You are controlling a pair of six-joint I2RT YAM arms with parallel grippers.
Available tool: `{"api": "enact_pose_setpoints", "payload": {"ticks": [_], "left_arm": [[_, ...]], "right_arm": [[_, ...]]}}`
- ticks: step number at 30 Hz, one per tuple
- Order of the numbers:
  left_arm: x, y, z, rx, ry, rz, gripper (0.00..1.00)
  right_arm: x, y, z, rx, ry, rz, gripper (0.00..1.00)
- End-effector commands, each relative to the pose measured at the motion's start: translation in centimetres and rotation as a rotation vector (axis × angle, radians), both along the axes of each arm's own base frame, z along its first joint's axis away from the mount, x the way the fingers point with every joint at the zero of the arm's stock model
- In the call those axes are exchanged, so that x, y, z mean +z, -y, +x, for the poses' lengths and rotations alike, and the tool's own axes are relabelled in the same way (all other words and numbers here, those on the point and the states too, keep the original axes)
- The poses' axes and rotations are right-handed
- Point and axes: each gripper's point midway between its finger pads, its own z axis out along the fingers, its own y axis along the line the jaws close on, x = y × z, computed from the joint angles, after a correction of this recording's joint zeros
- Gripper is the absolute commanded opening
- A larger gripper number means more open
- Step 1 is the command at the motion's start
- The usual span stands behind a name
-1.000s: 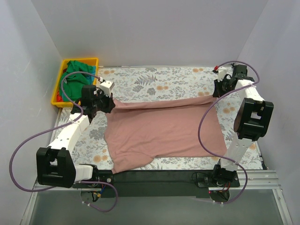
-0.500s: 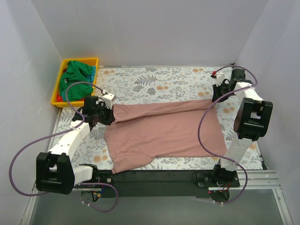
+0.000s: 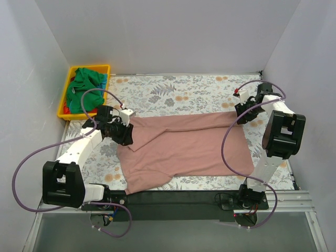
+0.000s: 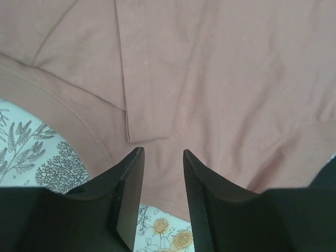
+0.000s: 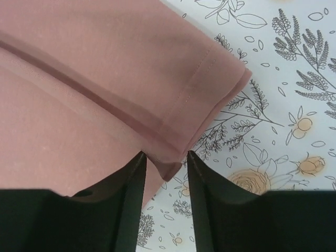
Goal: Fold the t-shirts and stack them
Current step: Fold the tshirt
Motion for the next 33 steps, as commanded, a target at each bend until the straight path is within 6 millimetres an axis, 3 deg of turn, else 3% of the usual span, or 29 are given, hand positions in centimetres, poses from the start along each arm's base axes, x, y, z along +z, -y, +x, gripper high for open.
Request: {"api": "enact_pose_setpoints", "payload": {"ticks": [1, 4, 7, 11, 15, 23, 29, 33], "left_arm": [[4.4, 1.6, 2.0, -0.053, 0.079, -0.088, 0.36], [4.5, 1.8, 4.4, -0.011, 0.064, -0.097, 0.37], [3.5, 2.1, 6.3, 0.019, 0.041, -0.102, 0.4], [3.4, 3.4, 9.0, 0.035, 0.031, -0.135, 0.43], [2.2, 4.5, 10.6, 0.045, -0.002, -0.138, 0.46], [-2.0, 6.6, 11.2, 0.029, -0.054, -0.086, 0.48], [-3.1, 7.0, 12.4, 0.043, -0.042, -0.06, 0.48], [-3.4, 7.7, 12.2, 0.016, -0.043, -0.054, 0.48]], "right_arm": [[3.8, 0.7, 0.1, 0.021, 0.086, -0.038, 0.46], [5.2, 0.3, 0.8, -0.003, 0.101, -0.006, 0.46], [5.4, -0.4, 0.9, -0.015, 0.086, 0.025, 0.4], [4.3, -0.9, 0.5, -0.025, 0.037, 0.049, 0.29], [3.0, -1.2, 0.0, -0.035, -0.016, 0.06, 0.26], [1.5, -0.9, -0.4, -0.047, -0.06, 0.049, 0.24], [1.6, -1.1, -0.4, -0.044, -0.058, 0.053, 0.24], [1.6, -1.1, -0.5, -0.041, -0.06, 0.053, 0.24]]}}
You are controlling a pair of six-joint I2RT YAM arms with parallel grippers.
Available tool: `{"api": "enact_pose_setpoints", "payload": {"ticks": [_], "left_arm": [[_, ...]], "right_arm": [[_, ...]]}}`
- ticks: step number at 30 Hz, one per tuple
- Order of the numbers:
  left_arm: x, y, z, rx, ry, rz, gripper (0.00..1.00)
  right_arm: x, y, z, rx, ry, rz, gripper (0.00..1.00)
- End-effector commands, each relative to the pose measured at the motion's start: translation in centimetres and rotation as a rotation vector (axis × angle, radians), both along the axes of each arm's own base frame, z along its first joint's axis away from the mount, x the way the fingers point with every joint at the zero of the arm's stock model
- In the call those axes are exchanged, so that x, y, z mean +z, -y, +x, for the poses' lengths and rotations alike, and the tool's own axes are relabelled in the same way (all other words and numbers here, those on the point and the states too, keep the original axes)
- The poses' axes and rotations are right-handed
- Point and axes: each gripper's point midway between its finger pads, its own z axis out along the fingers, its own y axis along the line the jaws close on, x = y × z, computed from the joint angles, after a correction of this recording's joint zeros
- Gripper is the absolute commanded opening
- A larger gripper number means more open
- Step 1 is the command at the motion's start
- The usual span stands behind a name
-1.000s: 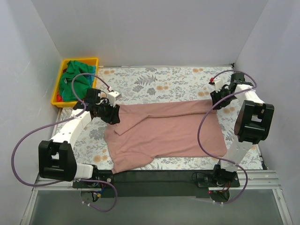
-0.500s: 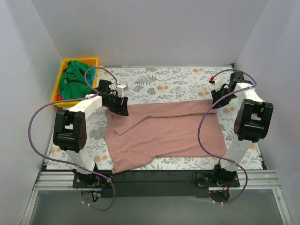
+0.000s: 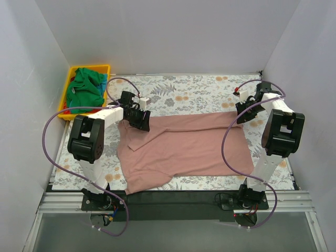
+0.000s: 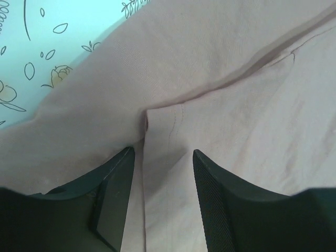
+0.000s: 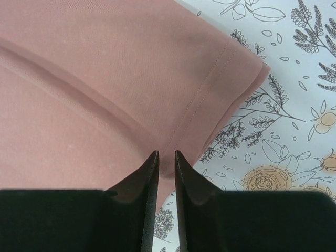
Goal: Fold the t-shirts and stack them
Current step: Fold the tshirt
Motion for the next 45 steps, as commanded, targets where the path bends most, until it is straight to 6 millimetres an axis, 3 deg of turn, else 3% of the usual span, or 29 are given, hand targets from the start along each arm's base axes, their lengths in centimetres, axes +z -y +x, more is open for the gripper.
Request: {"api": "enact_pose_setpoints", "payload": {"ticks": [1, 3, 10, 14, 17, 20, 21, 24, 27, 29, 32, 37, 45], "left_arm": [[1.5, 0.9, 1.6, -0.02, 0.081, -0.001, 0.47], [1.9, 1.7, 1.1, -0.045, 0.083, -0.02, 0.43], [4.5, 3.2, -0.4, -0.104, 0.107, -0.082, 0.1], [5.8, 4.2, -2.5, -0.167, 0.096, -0.118, 0.02], [6.5, 5.1, -5.4, -0.239, 0.076, -0.134, 0.01], [6.0, 5.6, -9.1, -0.314, 0.02, -0.121, 0.06], [5.8, 5.5, -10.6, -0.339, -0.015, -0.103, 0.21], [5.7, 5.5, -14.3, -0.445, -0.058, -0.09, 0.37], [8.0, 5.4, -15.7, -0.499, -0.03, -0.115, 0.43], [9.4, 5.1, -15.4, -0.492, 0.014, -0.109, 0.43], [10.4, 4.0, -13.0, -0.397, 0.08, -0.096, 0.42], [8.3, 0.7, -8.1, -0.197, 0.123, 0.013, 0.41], [3.7, -1.4, -8.7, -0.141, 0.039, 0.117, 0.44]], "right_arm": [[0.9, -0.2, 0.2, 0.0, 0.009, 0.008, 0.24], [0.8, -0.2, 0.2, 0.0, 0.007, 0.008, 0.24], [0.9, 0.0, 0.4, -0.001, 0.012, 0.004, 0.23], [1.2, 0.0, 0.4, -0.001, 0.016, 0.001, 0.22], [1.3, 0.0, 0.3, 0.0, 0.017, -0.002, 0.22], [1.4, 0.0, 0.4, 0.001, 0.02, -0.004, 0.22], [1.5, 0.0, 0.4, 0.0, 0.021, -0.006, 0.22], [1.6, 0.1, 0.3, 0.002, 0.022, -0.011, 0.22], [1.5, 0.2, 0.3, 0.004, 0.02, -0.014, 0.22], [1.5, 0.2, 0.3, 0.004, 0.02, -0.014, 0.22], [1.5, 0.0, 0.3, 0.004, 0.017, -0.002, 0.22], [1.2, -0.1, 0.5, -0.003, 0.004, 0.0, 0.21], [-0.8, 0.8, -0.5, 0.015, -0.046, -0.074, 0.22]]}}
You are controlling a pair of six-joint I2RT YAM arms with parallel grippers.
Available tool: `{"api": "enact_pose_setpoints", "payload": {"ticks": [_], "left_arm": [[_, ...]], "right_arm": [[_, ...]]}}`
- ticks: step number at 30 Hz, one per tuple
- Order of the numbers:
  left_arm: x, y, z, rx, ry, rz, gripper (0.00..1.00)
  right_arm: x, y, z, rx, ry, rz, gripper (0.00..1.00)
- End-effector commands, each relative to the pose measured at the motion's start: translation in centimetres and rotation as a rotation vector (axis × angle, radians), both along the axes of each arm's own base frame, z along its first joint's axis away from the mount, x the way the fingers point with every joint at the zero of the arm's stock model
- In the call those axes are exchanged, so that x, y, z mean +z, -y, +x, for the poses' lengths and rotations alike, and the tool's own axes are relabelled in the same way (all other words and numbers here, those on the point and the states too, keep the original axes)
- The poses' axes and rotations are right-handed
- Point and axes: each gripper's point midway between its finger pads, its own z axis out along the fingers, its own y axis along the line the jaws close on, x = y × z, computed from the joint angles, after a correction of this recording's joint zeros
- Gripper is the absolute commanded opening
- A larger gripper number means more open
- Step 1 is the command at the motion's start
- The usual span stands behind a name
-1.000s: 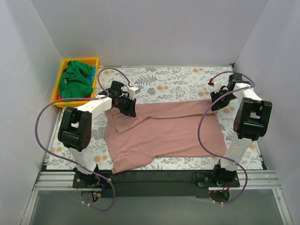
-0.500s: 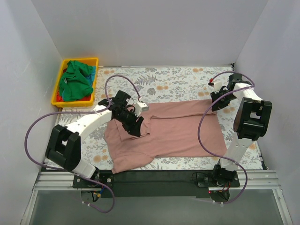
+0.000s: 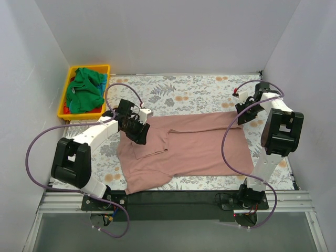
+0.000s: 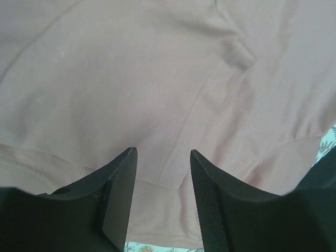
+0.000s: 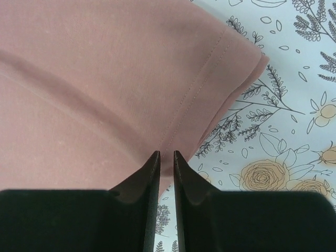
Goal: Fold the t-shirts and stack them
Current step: Fold the tshirt
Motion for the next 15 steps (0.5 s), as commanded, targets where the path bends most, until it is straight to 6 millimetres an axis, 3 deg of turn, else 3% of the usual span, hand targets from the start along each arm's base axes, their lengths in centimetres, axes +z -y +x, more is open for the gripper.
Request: {"api": "enact_pose_setpoints", "payload": {"ticks": [1, 7, 10, 13, 15], "left_arm": [[-1.5, -1.2, 0.0, 0.04, -0.004, 0.06, 0.44], [-4.2, -3.7, -0.7, 0.12, -0.077, 0.121, 0.43], [-4.6, -4.9, -0.8, 0.163, -0.112, 0.129, 0.43], [-3.0, -5.2, -0.1, 0.18, -0.111, 0.084, 0.42], [0.1, -4.7, 1.6, 0.187, -0.043, 0.021, 0.42]], "right_arm": [[-0.6, 0.5, -0.3, 0.018, -0.025, -0.043, 0.22], [-3.5, 2.7, -2.1, 0.047, -0.108, -0.173, 0.2], [-3.7, 3.7, -2.3, 0.049, -0.121, -0.225, 0.17], [-1.7, 3.5, -1.5, 0.048, -0.077, -0.215, 0.09], [1.1, 2.3, -0.1, 0.046, 0.003, -0.155, 0.06]]}}
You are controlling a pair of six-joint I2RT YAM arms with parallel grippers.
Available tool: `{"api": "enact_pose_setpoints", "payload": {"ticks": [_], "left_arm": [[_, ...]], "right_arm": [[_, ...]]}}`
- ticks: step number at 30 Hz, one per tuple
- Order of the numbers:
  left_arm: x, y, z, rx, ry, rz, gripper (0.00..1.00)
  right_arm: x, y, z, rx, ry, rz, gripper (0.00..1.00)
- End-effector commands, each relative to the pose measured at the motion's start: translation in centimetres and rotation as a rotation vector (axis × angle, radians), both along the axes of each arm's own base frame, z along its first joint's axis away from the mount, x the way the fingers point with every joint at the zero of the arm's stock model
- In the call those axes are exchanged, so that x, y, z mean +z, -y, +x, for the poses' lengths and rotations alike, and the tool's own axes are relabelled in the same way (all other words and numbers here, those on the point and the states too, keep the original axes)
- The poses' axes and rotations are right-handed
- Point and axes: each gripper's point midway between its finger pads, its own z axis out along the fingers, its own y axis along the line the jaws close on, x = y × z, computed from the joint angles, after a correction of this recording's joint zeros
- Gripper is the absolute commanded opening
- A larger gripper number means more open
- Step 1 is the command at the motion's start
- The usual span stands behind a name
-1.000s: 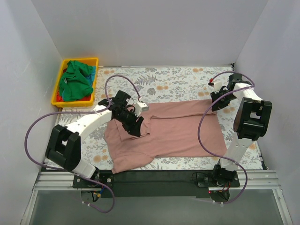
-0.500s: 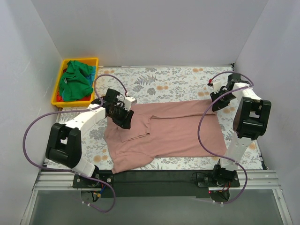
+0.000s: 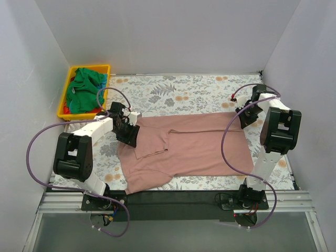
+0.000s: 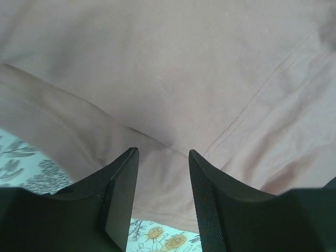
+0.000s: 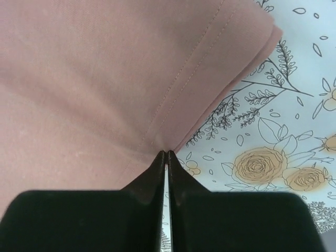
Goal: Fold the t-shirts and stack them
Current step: Fold the tshirt
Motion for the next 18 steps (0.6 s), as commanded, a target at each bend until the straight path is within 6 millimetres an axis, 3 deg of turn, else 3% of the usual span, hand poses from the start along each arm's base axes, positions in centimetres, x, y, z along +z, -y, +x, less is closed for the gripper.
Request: {"api": "enact_pose_setpoints", "payload": {"ticks": [1, 3, 5, 6, 13, 18], "left_arm": [[5.6, 0.8, 3.3, 0.027, 0.146, -0.091, 0.41], [6.7, 1.0, 4.4, 0.043, 0.182, -0.104, 0.42], [6.9, 1.4, 5.3, 0.06, 0.182, -0.12, 0.42], [5.9, 1.4, 5.7, 0.078, 0.165, -0.111, 0.42], [2.8, 1.4, 8.2, 0.189, 0.145, -0.099, 0.42], [0.8, 1.0, 9.2, 0.22, 0.121, -0.066, 0.42]], "right_arm": [[4.4, -0.1, 1.3, 0.014, 0.096, 0.018, 0.06], [6.8, -1.5, 2.3, -0.001, 0.159, 0.09, 0.1], [7.3, -2.6, 2.7, -0.003, 0.168, 0.13, 0.13], [7.2, -3.1, 2.9, -0.015, 0.161, 0.147, 0.14], [1.5, -4.6, 2.8, -0.024, 0.01, 0.154, 0.11], [-0.7, -4.0, 3.8, -0.041, -0.023, 0.121, 0.11]]}}
